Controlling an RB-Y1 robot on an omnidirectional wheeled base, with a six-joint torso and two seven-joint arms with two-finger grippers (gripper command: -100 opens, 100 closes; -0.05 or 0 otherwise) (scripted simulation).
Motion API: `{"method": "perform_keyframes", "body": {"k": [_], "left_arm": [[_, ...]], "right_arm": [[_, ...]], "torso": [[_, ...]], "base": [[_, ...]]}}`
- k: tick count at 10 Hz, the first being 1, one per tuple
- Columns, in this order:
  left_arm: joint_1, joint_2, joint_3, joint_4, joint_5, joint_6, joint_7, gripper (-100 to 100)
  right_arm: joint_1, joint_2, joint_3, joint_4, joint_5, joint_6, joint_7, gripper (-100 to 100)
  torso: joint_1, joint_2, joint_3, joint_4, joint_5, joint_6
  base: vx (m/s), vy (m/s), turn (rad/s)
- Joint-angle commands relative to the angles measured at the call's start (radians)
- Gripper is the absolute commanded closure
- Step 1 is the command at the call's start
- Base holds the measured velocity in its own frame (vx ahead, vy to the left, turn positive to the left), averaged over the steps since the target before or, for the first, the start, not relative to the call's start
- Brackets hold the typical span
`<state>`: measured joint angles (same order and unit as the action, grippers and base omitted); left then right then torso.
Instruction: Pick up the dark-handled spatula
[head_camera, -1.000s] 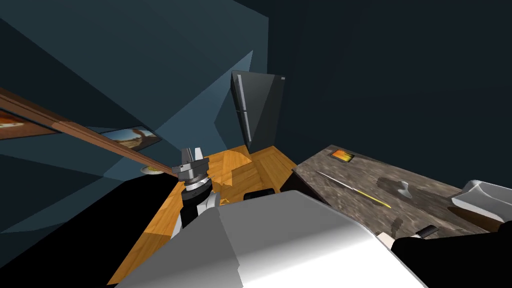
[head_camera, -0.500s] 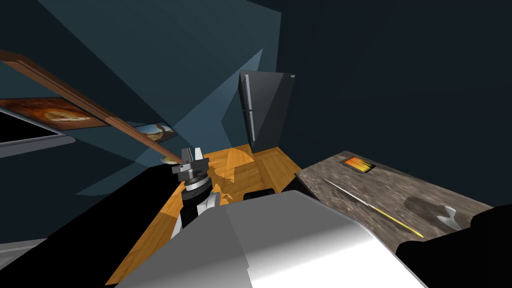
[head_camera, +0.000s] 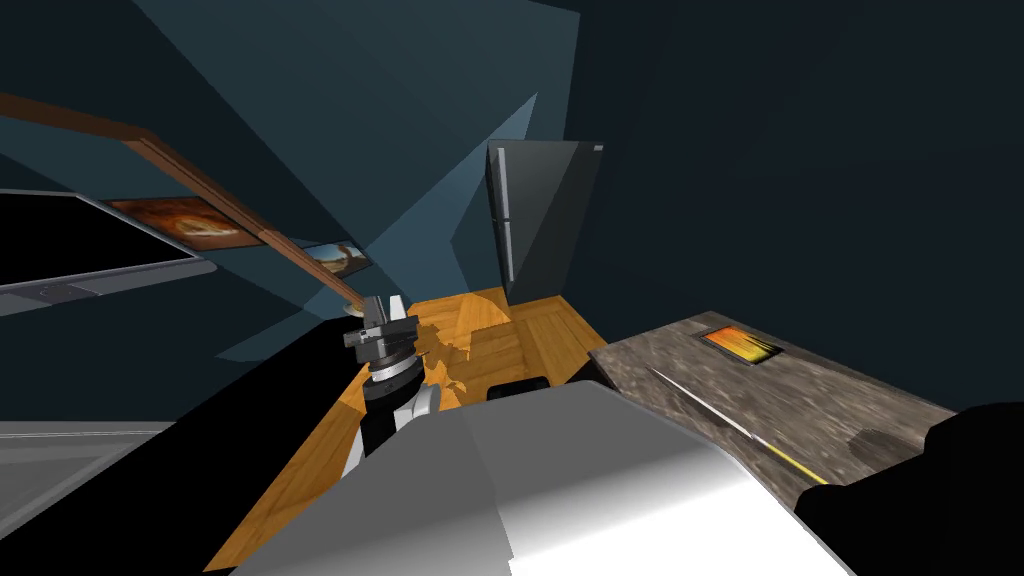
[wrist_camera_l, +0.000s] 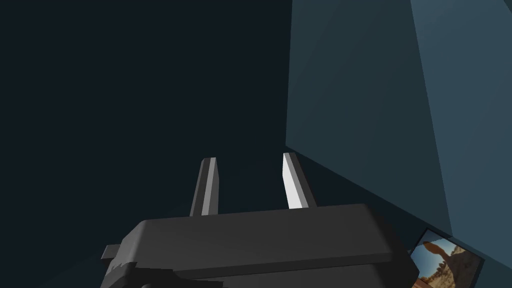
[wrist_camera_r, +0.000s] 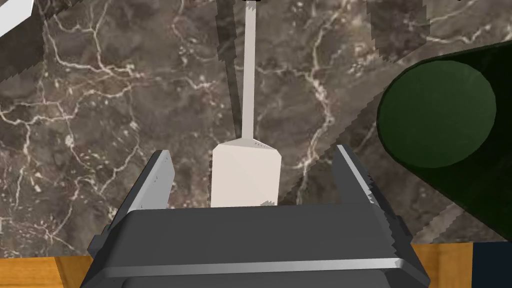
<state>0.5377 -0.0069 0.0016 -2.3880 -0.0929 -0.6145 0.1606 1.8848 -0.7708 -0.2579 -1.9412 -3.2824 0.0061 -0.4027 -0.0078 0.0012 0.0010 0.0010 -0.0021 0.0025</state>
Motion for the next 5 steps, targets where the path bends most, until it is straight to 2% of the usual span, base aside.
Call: {"method": "perform_keyframes", "body": {"k": [1,3,5], "left_arm": [[0.0,0.0,0.0,0.0,0.0,0.0,0.0,0],[0.0,0.0,0.0,0.0,0.0,0.0,0.0,0],[0.0,0.0,0.0,0.0,0.0,0.0,0.0,0]], "right_arm": [[0.009,-0.018,0.008,0.008,-0.05,0.005,-0.018,-100],[0.012,-0.042,0.024,0.018,-0.108,0.011,-0.042,-100],[0.006,-0.056,0.037,0.022,-0.144,0.017,-0.056,-100]], "torso": [[0.0,0.0,0.0,0.0,0.0,0.0],[-0.004,0.001,0.001,0.0,-0.001,-0.001],[-0.006,0.002,0.001,0.001,-0.002,0.0]], "base": [[-0.033,-0.093,0.152],[-0.066,-0.164,0.241],[-0.074,-0.158,0.127]]}}
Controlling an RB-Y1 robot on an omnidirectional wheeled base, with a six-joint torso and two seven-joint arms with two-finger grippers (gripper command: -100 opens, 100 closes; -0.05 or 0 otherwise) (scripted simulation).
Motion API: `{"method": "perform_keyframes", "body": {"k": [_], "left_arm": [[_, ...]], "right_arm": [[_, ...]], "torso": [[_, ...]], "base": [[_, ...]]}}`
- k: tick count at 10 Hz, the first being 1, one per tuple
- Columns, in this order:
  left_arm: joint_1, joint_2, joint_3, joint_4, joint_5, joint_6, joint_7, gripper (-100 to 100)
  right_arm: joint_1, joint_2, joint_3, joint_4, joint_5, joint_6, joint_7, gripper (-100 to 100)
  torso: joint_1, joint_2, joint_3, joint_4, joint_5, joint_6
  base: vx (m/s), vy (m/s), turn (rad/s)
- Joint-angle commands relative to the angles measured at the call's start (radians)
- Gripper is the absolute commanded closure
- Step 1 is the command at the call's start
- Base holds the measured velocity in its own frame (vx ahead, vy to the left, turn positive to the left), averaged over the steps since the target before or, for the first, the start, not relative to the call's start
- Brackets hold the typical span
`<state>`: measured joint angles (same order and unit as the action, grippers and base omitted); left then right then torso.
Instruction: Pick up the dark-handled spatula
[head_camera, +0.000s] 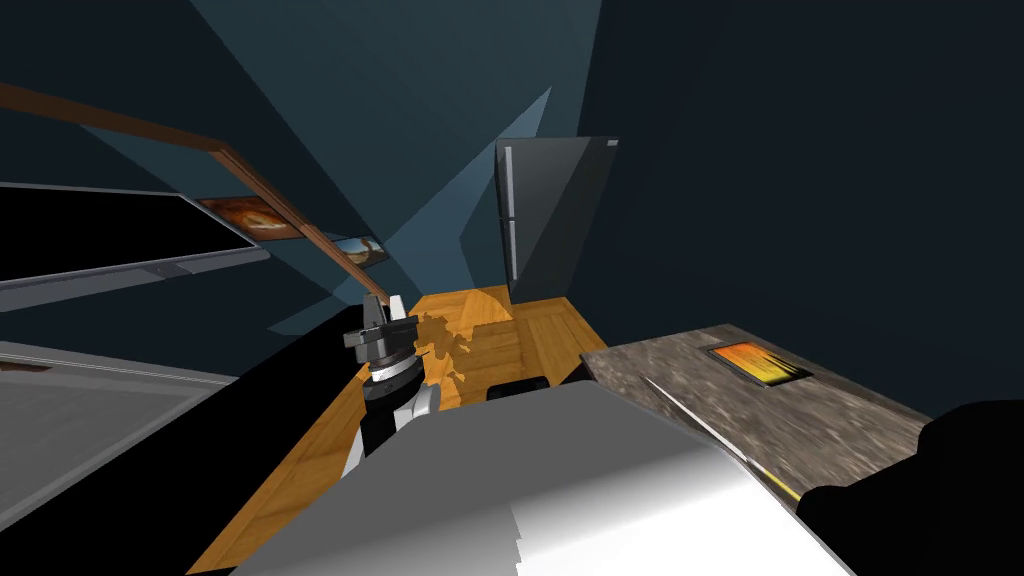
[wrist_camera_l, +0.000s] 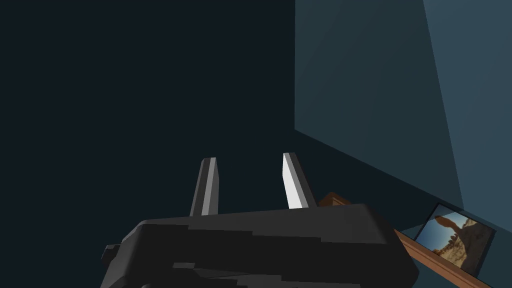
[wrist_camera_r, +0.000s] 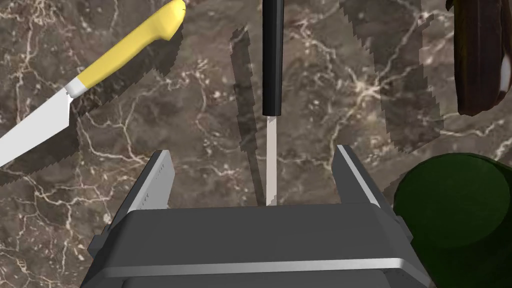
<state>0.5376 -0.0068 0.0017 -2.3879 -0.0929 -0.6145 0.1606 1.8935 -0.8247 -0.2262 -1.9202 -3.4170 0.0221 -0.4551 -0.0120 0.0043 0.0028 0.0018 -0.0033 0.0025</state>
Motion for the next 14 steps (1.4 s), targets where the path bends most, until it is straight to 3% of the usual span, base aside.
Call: {"method": "perform_keyframes", "body": {"k": [1,2,3,4,6,10,12,13,14], "left_arm": [[0.0,0.0,0.0,0.0,0.0,0.0,0.0,0],[0.0,0.0,0.0,0.0,0.0,0.0,0.0,0],[0.0,0.0,0.0,0.0,0.0,0.0,0.0,0],[0.0,0.0,0.0,0.0,0.0,0.0,0.0,0],[0.0,0.0,0.0,0.0,0.0,0.0,0.0,0],[0.0,0.0,0.0,0.0,0.0,0.0,0.0,0],[0.0,0.0,0.0,0.0,0.0,0.0,0.0,0],[0.0,0.0,0.0,0.0,0.0,0.0,0.0,0],[0.0,0.0,0.0,0.0,0.0,0.0,0.0,0]], "right_arm": [[0.0,0.0,0.0,0.0,0.0,0.0,0.0,-100],[0.0,-0.001,0.0,0.0,-0.002,0.0,-0.002,0],[-0.05,-0.041,0.05,0.05,0.048,-0.05,0.049,-100],[-0.079,-0.041,0.079,0.085,0.075,-0.065,0.071,-100],[-0.137,-0.041,0.124,0.09,0.146,-0.086,0.093,-100],[-0.246,-0.041,0.124,0.09,0.263,-0.086,0.093,-100],[-0.26,-0.041,0.124,0.09,0.326,-0.086,0.093,-100],[-0.308,-0.044,0.076,0.148,0.359,-0.037,0.044,-100],[-0.326,-0.044,0.047,0.161,0.394,-0.016,0.026,-100]], "torso": [[0.0,0.0,0.0,0.0,0.0,0.0],[0.005,-0.002,-0.001,0.0,0.001,0.0],[0.009,-0.004,-0.002,-0.001,0.002,0.001],[0.013,-0.001,-0.001,0.0,0.003,0.002],[0.015,0.011,0.009,0.006,-0.002,0.01],[0.006,0.006,0.008,0.01,-0.011,0.002],[0.0,-0.001,0.006,0.013,-0.02,-0.005],[-0.001,-0.003,0.005,0.012,-0.02,-0.005],[0.002,-0.004,0.004,0.012,-0.02,-0.004]], "base": [[-0.045,-0.053,0.022],[-0.007,-0.012,-0.001],[-0.06,0.051,-0.323],[-0.085,0.066,-0.313],[-0.024,0.032,-0.05],[-0.007,-0.005,-0.006],[0.006,0.005,0.019],[0.035,0.066,-0.304],[0.035,0.089,-0.14]]}}
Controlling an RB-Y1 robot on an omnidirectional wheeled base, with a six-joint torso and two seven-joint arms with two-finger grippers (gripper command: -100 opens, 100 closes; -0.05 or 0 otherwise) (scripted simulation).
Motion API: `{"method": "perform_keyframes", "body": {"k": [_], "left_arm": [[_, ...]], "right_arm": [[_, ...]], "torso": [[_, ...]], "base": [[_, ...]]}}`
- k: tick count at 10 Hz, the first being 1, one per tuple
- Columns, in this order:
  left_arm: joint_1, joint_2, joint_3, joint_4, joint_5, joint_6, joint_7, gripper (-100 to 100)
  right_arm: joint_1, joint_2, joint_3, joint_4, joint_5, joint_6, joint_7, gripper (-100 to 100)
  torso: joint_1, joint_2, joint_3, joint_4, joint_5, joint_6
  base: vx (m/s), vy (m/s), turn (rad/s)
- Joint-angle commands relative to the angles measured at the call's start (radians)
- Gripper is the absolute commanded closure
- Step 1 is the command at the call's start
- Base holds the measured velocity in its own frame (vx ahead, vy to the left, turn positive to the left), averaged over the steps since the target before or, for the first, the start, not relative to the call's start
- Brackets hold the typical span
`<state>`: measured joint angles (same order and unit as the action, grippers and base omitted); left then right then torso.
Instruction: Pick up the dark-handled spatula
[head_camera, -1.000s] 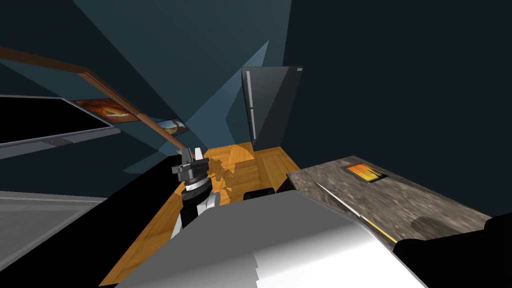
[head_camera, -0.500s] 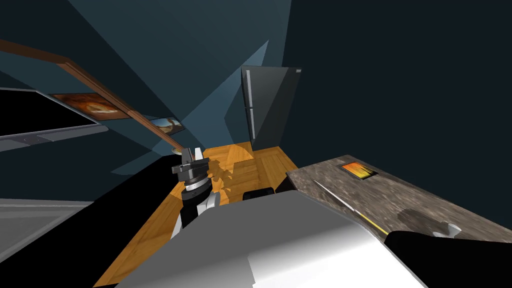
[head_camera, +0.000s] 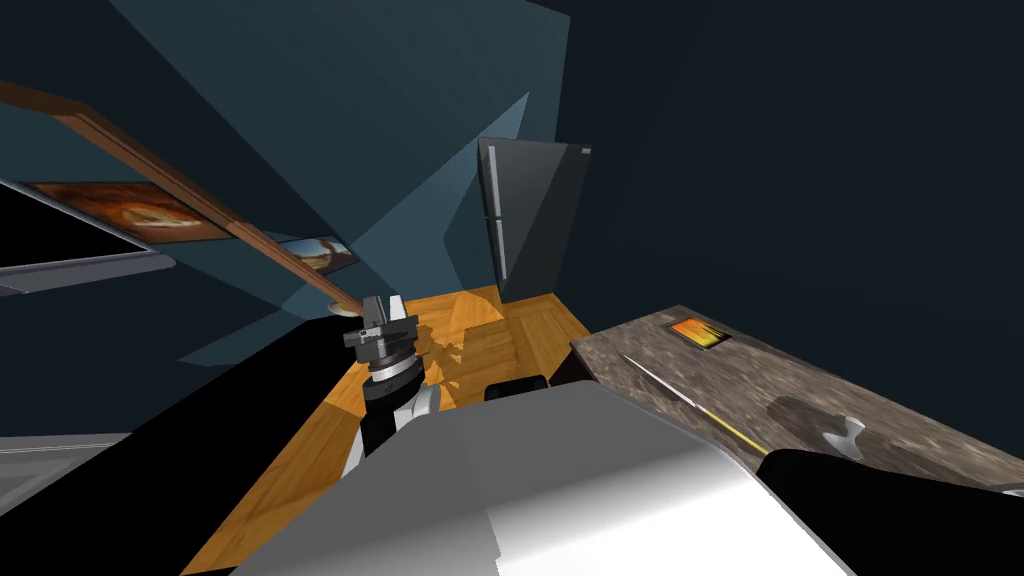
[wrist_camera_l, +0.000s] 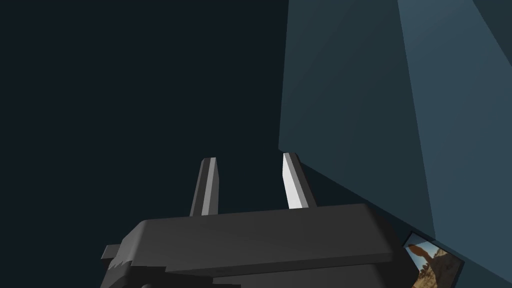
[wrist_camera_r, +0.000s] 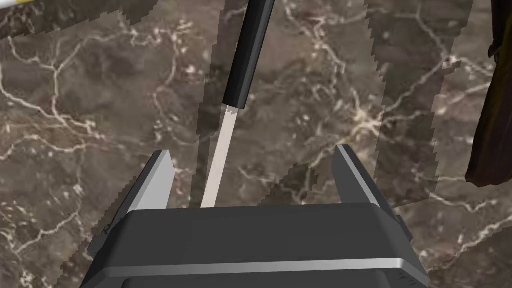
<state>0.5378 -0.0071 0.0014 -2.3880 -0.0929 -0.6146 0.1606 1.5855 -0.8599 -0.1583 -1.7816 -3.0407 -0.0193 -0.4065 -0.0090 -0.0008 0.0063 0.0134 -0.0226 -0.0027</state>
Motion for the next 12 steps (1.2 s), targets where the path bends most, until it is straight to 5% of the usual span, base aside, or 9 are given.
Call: {"method": "perform_keyframes", "body": {"k": [1,4,5,7,11,12], "left_arm": [[0.0,0.0,0.0,0.0,0.0,0.0,0.0,0],[0.0,0.0,0.0,0.0,0.0,0.0,0.0,0],[0.0,0.0,0.0,0.0,0.0,0.0,0.0,0],[0.0,0.0,0.0,0.0,0.0,0.0,0.0,0],[0.0,0.0,0.0,0.0,0.0,0.0,0.0,0],[0.0,0.0,0.0,0.0,0.0,0.0,0.0,0]], "right_arm": [[-0.05,-0.009,-0.021,0.05,0.05,0.05,-0.03,-100],[-0.079,-0.009,-0.021,0.075,0.138,0.064,-0.03,-100],[-0.129,-0.016,-0.07,0.128,0.171,0.116,-0.08,-100],[-0.207,-0.016,-0.1,0.19,0.224,0.146,-0.106,-100],[-0.207,-0.016,-0.1,0.191,0.344,0.174,-0.106,-100],[-0.257,-0.022,-0.15,0.24,0.375,0.223,-0.156,-100]], "torso": [[0.0,0.0,0.0,0.0,0.0,0.0],[-0.005,0.002,0.001,0.0,-0.001,0.0],[-0.006,0.002,0.001,0.0,-0.001,0.0],[-0.001,0.0,0.0,0.0,0.0,0.0],[-0.006,0.002,0.001,0.001,-0.002,0.0],[-0.007,0.002,0.001,0.001,-0.002,-0.001]], "base": [[0.017,0.054,0.04],[-0.002,-0.001,0.005],[0.032,0.054,-0.307],[0.019,0.067,-0.048],[-0.002,0.003,0.004],[0.028,0.057,-0.22]]}}
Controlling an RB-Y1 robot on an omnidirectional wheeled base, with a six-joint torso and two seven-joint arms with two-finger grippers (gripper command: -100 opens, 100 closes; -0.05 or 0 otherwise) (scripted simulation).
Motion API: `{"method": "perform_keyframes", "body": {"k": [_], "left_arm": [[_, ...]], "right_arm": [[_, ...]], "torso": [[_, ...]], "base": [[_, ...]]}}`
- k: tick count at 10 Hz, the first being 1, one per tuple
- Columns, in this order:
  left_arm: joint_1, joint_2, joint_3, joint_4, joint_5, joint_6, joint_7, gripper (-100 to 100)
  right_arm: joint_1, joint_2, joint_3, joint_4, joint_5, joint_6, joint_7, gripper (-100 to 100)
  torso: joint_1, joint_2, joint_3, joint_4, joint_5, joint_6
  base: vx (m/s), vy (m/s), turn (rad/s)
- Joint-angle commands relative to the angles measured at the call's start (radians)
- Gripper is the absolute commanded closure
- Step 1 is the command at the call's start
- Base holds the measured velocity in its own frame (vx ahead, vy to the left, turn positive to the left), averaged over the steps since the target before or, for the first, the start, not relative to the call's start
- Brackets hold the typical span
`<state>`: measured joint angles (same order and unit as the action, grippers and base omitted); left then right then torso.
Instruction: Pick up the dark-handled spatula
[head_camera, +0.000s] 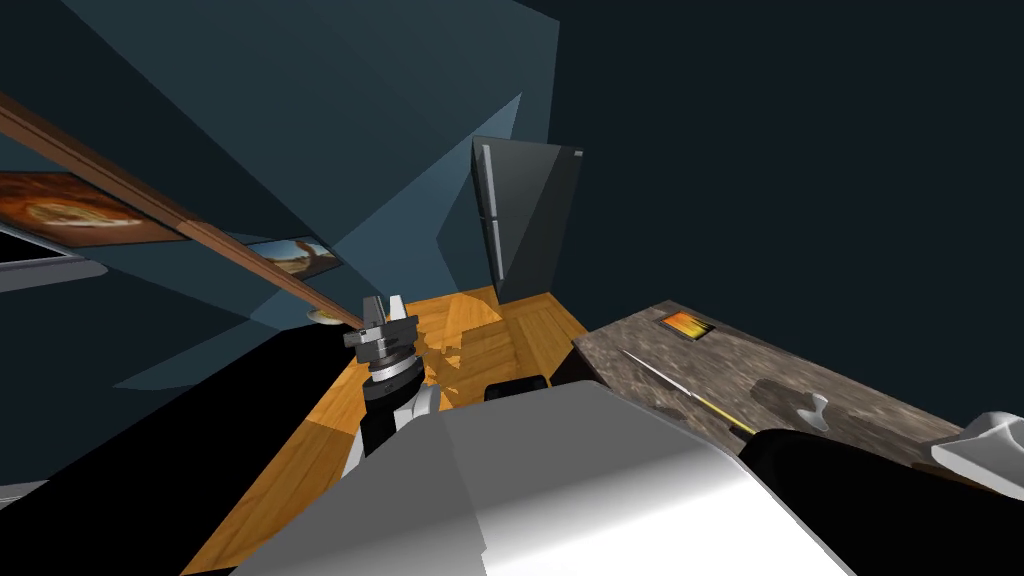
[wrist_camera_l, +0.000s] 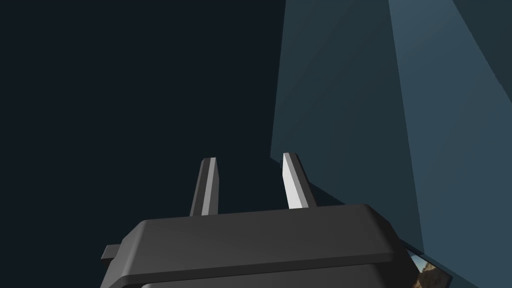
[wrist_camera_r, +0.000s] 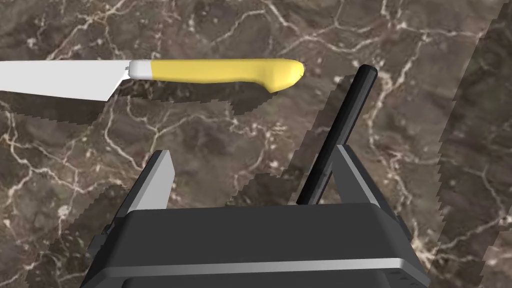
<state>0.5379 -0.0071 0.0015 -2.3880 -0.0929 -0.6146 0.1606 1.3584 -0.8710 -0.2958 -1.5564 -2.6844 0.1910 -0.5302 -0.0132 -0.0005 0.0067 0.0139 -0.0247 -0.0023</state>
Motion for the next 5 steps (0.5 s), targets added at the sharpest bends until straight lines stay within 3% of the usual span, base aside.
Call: {"method": "perform_keyframes", "body": {"k": [1,3,5], "left_arm": [[0.0,0.0,0.0,0.0,0.0,0.0,0.0,0],[0.0,0.0,0.0,0.0,0.0,0.0,0.0,0],[0.0,0.0,0.0,0.0,0.0,0.0,0.0,0]], "right_arm": [[-0.05,-0.011,-0.042,0.05,0.05,0.05,-0.05,-100],[-0.098,-0.011,-0.042,0.081,0.112,0.073,-0.058,-100],[-0.109,-0.011,-0.042,0.081,0.171,0.073,-0.058,-100]], "torso": [[0.0,0.0,0.0,0.0,0.0,0.0],[0.001,0.0,0.0,0.0,0.0,-0.001],[-0.004,0.001,0.0,0.0,-0.001,-0.001]], "base": [[0.028,0.098,-0.165],[0.004,0.037,-0.005],[0.0,-0.01,0.005]]}}
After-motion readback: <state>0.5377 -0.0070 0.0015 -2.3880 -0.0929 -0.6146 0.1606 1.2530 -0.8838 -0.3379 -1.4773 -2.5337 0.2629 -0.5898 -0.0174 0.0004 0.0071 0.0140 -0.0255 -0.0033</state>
